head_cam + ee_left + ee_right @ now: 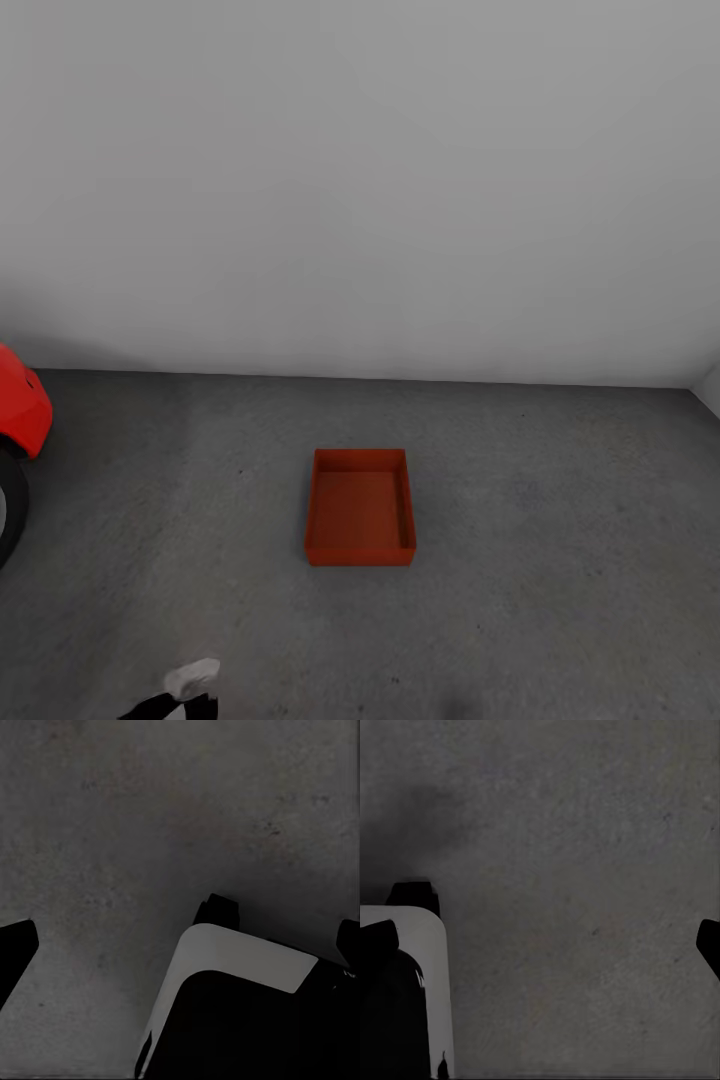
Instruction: Move the two storage containers from the living room to the garage. In the garage, place one container on the floor and stack the other container on top of it (either order is fine).
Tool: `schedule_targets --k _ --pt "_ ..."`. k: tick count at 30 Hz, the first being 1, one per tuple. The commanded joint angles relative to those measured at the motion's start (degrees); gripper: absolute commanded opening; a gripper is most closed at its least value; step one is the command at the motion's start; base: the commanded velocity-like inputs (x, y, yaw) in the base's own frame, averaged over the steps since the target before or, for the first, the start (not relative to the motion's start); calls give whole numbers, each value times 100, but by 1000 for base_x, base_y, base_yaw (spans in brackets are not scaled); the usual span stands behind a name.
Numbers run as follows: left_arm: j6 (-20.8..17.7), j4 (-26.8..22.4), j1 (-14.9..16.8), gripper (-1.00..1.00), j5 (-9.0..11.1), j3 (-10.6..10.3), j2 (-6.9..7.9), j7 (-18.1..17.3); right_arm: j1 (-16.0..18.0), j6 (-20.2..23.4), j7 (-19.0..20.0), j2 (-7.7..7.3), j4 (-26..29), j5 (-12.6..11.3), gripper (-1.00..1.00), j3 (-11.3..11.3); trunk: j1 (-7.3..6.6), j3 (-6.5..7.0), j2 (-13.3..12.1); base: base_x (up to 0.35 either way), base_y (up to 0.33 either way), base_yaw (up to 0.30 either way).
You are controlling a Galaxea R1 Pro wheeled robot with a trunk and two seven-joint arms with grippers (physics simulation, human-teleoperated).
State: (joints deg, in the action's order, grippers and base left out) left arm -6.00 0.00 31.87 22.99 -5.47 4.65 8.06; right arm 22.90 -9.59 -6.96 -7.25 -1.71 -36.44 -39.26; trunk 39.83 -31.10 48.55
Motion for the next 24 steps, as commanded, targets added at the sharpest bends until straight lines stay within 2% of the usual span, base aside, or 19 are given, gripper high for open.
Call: schedule_targets --k 1,4,7,10,13,17,19,24 --pt "-19 -1 -70 100 44 -51 -2 -66 -30 -20 17 4 -13 -38 100 -46 1 -4 4 0 0 0" --pt "-15 0 -421 100 38 -56 -21 -405 -399 -10 121 15 -14 -30 100 -55 1 -4 4 0 0 0" --pt "-12 0 -594 100 34 -58 -50 -506 -734 -30 163 46 -14 -13 100 -64 1 -4 4 0 0 0" --pt "-12 0 -780 100 35 -59 -82 -569 -1257 -56 222 157 -14 -18 100 -58 1 -4 4 0 0 0" --pt "-12 0 -909 100 45 -59 -92 -597 -1482 -64 287 236 -14 -40 100 -52 1 -4 4 0 0 0" --pt "-20 0 -952 100 53 -60 -82 -590 -1593 -74 444 279 -14 -32 100 -48 1 -4 4 0 0 0" --pt "-24 -14 -966 100 30 -60 -86 -576 -1630 -74 650 295 -14 -13 100 -51 1 -4 4 0 0 0" --pt "-24 -20 -972 100 20 -67 -99 -570 -1647 -65 756 315 -14 -27 100 -52 1 -4 4 0 0 0"
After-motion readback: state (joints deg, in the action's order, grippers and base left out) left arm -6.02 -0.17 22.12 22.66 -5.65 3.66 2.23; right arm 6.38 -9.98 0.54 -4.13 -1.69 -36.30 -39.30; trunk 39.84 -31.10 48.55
